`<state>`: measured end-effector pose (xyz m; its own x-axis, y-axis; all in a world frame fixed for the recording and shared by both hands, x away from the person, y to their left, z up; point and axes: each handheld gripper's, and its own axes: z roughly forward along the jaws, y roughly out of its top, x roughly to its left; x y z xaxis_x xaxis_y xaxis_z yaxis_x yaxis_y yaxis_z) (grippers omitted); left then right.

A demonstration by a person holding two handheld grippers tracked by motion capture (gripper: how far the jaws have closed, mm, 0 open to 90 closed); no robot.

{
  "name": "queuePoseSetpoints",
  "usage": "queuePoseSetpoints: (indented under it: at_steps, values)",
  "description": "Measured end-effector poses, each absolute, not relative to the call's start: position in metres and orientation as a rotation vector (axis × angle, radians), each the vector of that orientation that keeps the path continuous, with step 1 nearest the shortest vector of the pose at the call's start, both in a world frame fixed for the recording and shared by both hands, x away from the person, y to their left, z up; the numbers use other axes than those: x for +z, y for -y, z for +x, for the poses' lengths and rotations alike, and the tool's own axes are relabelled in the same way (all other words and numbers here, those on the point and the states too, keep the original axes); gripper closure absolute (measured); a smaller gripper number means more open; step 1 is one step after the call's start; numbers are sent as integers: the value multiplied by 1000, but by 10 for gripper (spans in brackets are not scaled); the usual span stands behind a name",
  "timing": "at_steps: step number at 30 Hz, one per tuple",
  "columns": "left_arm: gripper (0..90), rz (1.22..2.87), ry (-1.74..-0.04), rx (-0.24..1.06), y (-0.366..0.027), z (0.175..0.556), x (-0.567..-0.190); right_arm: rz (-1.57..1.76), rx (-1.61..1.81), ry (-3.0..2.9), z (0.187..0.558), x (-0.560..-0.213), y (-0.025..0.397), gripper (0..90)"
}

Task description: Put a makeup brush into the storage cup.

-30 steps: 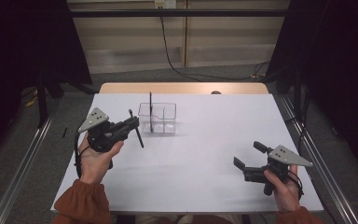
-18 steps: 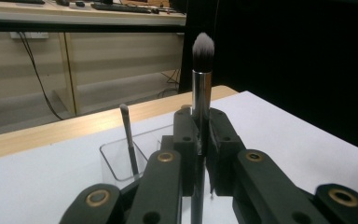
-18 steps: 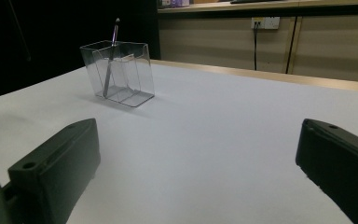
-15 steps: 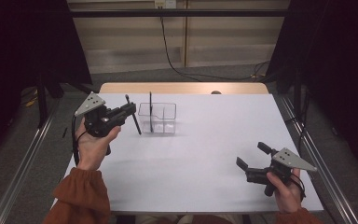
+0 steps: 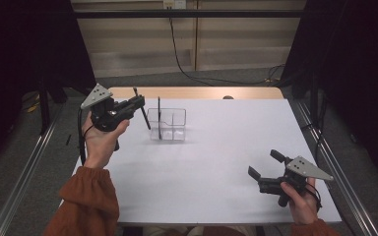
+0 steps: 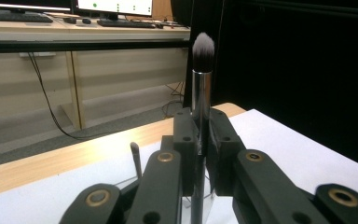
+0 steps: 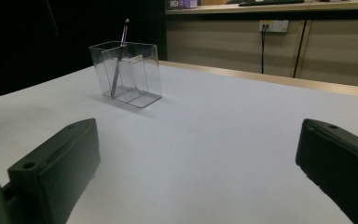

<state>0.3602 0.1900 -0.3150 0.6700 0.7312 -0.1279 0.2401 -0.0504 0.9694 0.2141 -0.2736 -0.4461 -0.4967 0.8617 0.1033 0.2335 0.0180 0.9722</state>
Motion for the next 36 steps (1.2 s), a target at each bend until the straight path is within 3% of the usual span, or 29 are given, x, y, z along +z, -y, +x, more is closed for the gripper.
queuePoseSetpoints:
  at_steps: [10, 36]
  values:
    - [838, 1620, -847, 502, -184, 381, -308, 1107, 1510, -1771, 213, -446, 273, 0]
    - [838, 1664, -901, 573, -164, 420, -334, 1102, 1509, -1784, 213, -446, 276, 0]
